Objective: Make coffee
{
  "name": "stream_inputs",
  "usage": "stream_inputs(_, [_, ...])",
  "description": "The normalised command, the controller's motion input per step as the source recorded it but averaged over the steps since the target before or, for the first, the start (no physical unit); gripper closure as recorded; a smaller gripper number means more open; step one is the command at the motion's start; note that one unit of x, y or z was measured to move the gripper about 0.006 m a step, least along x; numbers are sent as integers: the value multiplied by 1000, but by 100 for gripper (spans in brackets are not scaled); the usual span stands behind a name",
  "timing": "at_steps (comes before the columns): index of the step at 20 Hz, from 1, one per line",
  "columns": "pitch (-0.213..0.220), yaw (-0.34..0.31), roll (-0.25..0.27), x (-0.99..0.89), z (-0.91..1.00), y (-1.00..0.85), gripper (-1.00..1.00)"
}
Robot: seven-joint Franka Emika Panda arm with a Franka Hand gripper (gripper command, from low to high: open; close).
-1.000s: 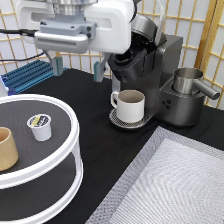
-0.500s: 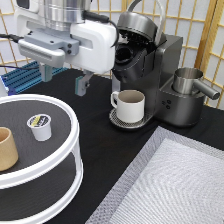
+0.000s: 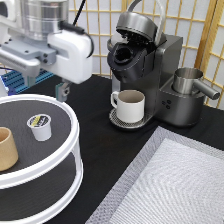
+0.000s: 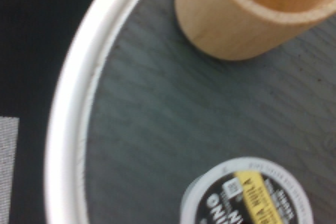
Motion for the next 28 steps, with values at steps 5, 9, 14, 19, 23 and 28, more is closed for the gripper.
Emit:
stream_inputs(5, [-213, 0, 0, -290, -93, -253, -100])
stream_inputs(9, [-129, 13, 0, 259, 1, -105, -100])
stream_inputs(14, [-14, 13, 35, 203, -249, -91, -100])
stream_inputs(19, [50, 19, 75, 51, -336, -112, -100])
stream_inputs(23, [39, 22, 75, 19, -279, -38, -100])
stream_inputs(28, [32, 16, 63, -21, -192, -7, -100])
